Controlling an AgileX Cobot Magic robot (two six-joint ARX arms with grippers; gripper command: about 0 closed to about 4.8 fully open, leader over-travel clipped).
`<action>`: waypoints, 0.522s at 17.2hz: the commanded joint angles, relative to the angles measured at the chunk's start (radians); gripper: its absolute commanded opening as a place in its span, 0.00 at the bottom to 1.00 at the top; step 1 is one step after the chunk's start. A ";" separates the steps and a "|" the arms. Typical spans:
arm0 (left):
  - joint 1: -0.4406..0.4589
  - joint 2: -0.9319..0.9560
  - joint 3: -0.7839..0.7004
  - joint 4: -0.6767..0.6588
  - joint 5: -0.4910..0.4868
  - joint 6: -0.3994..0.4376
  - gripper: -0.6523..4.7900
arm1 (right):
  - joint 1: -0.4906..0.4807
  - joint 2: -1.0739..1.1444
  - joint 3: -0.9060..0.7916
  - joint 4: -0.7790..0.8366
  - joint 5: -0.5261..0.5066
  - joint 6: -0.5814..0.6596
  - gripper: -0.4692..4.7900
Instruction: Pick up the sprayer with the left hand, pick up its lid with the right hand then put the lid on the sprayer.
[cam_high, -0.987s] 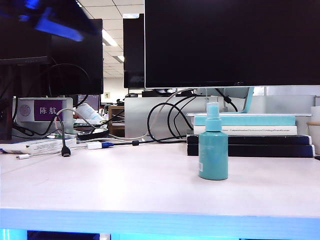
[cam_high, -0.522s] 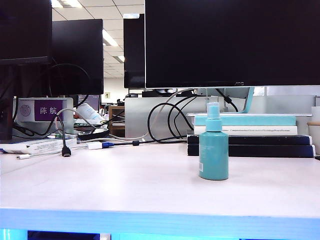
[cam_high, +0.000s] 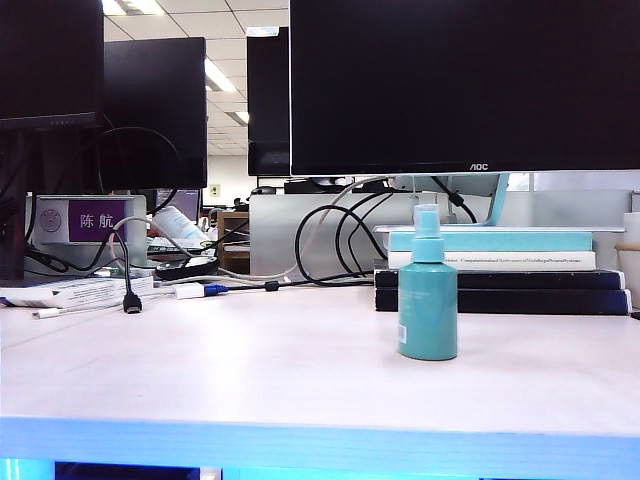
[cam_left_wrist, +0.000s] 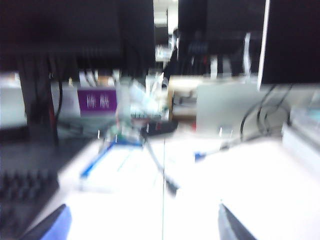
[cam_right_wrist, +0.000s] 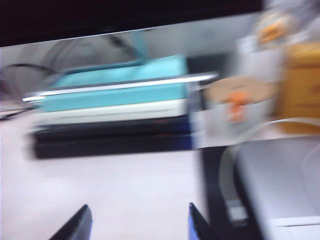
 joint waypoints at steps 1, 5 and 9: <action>0.019 -0.004 -0.019 -0.029 0.010 -0.007 0.72 | -0.063 0.000 -0.006 0.024 0.072 -0.052 0.54; 0.156 -0.004 -0.019 0.021 0.214 -0.061 0.67 | -0.303 -0.001 -0.006 0.022 -0.233 -0.002 0.41; 0.330 -0.004 -0.019 0.021 0.349 -0.101 0.47 | -0.380 0.000 -0.006 0.023 -0.300 0.029 0.26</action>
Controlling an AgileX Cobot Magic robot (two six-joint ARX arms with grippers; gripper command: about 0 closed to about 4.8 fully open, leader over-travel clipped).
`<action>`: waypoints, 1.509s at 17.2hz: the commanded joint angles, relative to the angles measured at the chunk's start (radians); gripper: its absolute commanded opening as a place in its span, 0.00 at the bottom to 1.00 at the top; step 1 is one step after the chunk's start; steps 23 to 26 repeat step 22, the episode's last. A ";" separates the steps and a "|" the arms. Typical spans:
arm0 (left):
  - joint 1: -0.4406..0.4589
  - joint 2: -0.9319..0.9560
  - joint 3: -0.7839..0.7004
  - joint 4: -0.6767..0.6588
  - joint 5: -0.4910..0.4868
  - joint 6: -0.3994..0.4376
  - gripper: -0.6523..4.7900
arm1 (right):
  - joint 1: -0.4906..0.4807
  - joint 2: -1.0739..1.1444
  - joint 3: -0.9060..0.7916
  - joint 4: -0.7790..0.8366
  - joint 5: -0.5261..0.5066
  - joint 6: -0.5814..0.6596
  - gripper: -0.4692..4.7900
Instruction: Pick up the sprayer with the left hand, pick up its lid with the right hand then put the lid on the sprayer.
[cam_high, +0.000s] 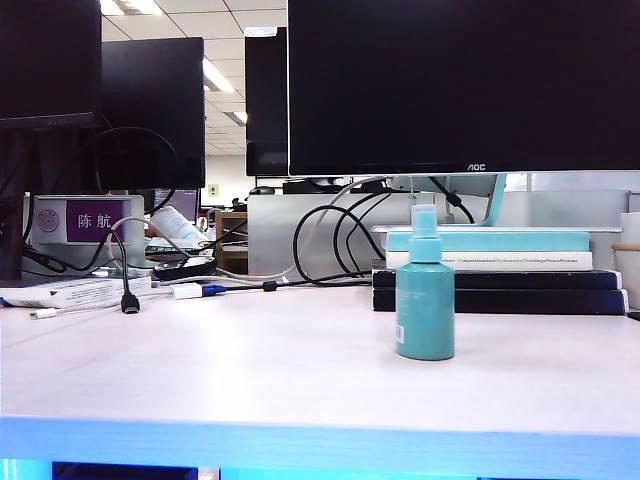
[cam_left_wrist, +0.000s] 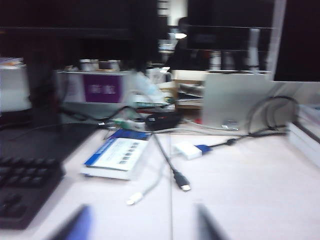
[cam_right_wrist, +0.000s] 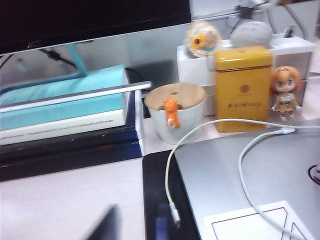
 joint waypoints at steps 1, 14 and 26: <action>0.035 -0.003 0.001 0.008 0.058 -0.012 0.35 | 0.046 0.000 -0.006 0.008 -0.008 -0.024 0.07; 0.035 -0.004 0.001 -0.130 -0.006 -0.027 0.22 | 0.158 -0.001 -0.006 -0.042 0.038 0.043 0.08; 0.035 -0.004 0.001 -0.213 0.014 -0.046 0.22 | 0.157 -0.001 -0.005 -0.051 0.039 0.106 0.08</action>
